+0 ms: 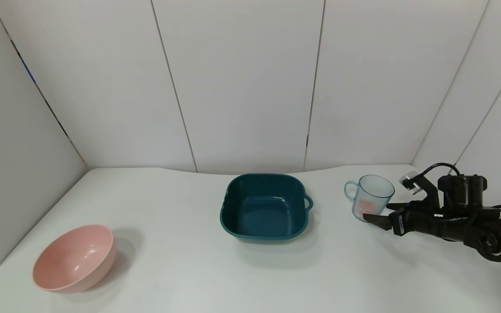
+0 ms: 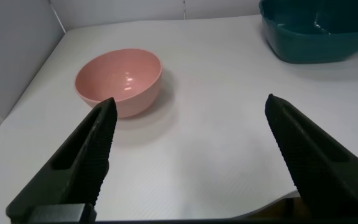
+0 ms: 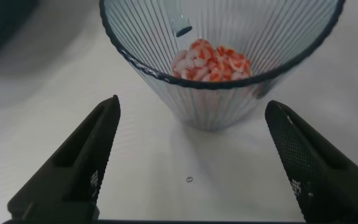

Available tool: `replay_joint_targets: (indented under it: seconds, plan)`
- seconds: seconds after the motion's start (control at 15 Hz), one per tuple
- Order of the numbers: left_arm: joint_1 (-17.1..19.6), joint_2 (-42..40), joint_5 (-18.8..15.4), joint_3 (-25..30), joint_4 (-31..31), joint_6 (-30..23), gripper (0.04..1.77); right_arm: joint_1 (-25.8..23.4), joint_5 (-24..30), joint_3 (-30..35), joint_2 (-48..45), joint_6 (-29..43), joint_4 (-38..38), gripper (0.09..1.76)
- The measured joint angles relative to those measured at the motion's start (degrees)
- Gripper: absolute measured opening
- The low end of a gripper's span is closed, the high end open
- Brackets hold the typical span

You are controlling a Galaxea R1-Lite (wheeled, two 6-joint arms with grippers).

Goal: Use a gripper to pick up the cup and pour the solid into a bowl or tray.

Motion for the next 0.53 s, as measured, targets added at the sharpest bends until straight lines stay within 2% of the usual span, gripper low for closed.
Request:
replay_joint_targets:
  seconds: [0.27,0.53]
  plan:
    - [0.0,0.0,0.0,0.0,0.0,0.0,1.72,-0.1,0.8,-2.2,2.8,0.1,-4.2,1.7]
    - [0.0,0.0,0.0,0.0,0.0,0.0,1.72,0.0,0.9,-5.1,5.2,0.2,-4.7,1.71]
